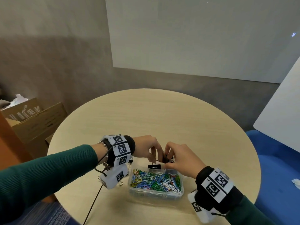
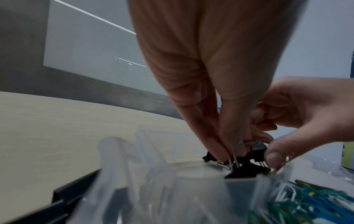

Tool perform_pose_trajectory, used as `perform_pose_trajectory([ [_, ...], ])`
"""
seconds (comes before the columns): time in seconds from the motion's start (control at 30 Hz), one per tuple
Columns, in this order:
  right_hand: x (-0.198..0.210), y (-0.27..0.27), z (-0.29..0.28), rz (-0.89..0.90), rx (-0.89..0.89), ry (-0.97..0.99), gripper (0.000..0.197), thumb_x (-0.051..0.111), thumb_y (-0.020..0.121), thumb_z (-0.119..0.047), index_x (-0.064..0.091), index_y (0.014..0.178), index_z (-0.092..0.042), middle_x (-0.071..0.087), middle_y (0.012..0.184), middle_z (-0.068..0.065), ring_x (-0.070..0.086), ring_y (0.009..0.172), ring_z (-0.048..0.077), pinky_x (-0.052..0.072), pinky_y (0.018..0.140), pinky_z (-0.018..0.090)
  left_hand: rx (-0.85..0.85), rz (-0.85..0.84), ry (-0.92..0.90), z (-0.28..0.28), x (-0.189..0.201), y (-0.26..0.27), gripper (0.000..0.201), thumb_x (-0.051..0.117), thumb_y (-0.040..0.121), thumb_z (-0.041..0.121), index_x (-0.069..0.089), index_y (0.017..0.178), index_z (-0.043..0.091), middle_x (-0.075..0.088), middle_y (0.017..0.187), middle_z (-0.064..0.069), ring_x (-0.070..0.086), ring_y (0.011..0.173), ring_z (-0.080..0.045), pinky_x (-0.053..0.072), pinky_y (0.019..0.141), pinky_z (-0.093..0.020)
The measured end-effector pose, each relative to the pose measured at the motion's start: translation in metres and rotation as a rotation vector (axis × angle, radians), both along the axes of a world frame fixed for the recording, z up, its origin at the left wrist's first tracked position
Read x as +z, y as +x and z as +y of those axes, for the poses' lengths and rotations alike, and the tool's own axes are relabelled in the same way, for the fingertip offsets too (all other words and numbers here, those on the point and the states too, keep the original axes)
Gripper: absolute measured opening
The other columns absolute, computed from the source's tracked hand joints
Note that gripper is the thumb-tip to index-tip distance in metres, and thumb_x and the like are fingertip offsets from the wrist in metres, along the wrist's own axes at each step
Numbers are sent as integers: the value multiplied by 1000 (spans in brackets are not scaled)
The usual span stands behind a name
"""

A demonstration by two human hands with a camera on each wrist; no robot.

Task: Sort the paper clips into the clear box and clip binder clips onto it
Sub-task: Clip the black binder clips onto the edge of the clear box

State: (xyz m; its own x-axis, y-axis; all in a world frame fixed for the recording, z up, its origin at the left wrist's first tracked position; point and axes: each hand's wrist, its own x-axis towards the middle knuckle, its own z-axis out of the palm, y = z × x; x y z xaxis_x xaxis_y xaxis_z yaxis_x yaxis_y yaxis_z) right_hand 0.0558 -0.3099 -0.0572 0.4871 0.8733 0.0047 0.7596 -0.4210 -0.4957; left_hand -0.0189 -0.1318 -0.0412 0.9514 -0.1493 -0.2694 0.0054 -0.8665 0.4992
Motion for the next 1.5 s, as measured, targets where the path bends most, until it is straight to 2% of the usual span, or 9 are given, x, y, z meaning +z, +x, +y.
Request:
perform_pose_trajectory([
  [0.1, -1, 0, 2, -14, -3, 17, 24, 74, 77, -23, 54, 90, -21, 70, 85, 3, 65, 78, 19, 54, 71, 35, 60, 11, -17, 1, -3, -1, 23, 65, 84, 4, 69, 104, 15, 75, 94, -4, 72, 81, -9, 54, 82, -23],
  [0.2, -1, 4, 1, -34, -20, 29, 18, 70, 81, -22, 53, 87, -24, 69, 82, 1, 62, 72, 15, 46, 61, 25, 124, 8, -24, 1, -5, -3, 24, 62, 85, -2, 65, 105, 10, 73, 102, -4, 72, 85, -12, 55, 79, -24],
  [0.33, -1, 5, 1, -34, -37, 71, 17, 68, 84, -22, 52, 85, -29, 69, 79, -3, 52, 60, 1, 34, 54, 16, 181, -18, 125, 0, -1, -3, 21, 71, 83, 9, 65, 103, 6, 68, 107, -5, 66, 88, -19, 51, 78, -27],
  [0.43, 0, 6, 1, -25, -61, 118, 17, 69, 84, -22, 54, 82, -31, 70, 77, -5, 50, 57, 1, 35, 54, 17, 165, -16, 201, 0, -1, -5, 14, 65, 87, 8, 69, 100, 6, 71, 101, -7, 65, 88, -19, 52, 77, -25],
  [0.7, -3, 5, 3, 61, -111, 176, 12, 70, 84, -20, 61, 81, -28, 73, 80, -1, 61, 69, 5, 37, 57, 10, 153, 162, -53, 0, -2, -14, 18, 65, 85, 5, 71, 102, 7, 74, 101, -8, 70, 87, -20, 58, 82, -30],
  [0.93, -3, -3, 4, 140, -48, 193, 5, 64, 89, -18, 60, 87, -20, 76, 84, 1, 62, 65, -6, 40, 58, 5, 283, 42, -20, 3, -4, -16, 40, 76, 78, 32, 65, 108, 8, 74, 100, -6, 71, 85, -20, 59, 80, -34],
  [1.07, -5, -5, 5, 125, 5, 145, 6, 62, 90, -19, 59, 87, -23, 76, 88, -1, 58, 61, -7, 40, 58, 8, 338, -86, -179, -3, -1, -17, 19, 73, 83, 24, 66, 91, 9, 73, 84, -10, 72, 76, -21, 61, 71, -33],
  [1.27, -6, 1, 4, -17, -5, 101, 8, 61, 90, -21, 68, 94, -23, 70, 90, -5, 61, 83, 10, 39, 67, 19, 320, -226, 105, -7, 10, -15, 18, 70, 85, 26, 69, 85, 8, 73, 80, -9, 68, 74, -21, 57, 71, -31],
  [1.5, -3, 3, 3, -32, 12, 77, 12, 60, 90, -22, 69, 97, -24, 69, 95, -8, 59, 88, 10, 44, 75, 24, 328, -199, 523, -13, 17, -12, 24, 66, 85, 43, 69, 90, 20, 69, 92, -2, 63, 84, -23, 49, 67, -31],
])
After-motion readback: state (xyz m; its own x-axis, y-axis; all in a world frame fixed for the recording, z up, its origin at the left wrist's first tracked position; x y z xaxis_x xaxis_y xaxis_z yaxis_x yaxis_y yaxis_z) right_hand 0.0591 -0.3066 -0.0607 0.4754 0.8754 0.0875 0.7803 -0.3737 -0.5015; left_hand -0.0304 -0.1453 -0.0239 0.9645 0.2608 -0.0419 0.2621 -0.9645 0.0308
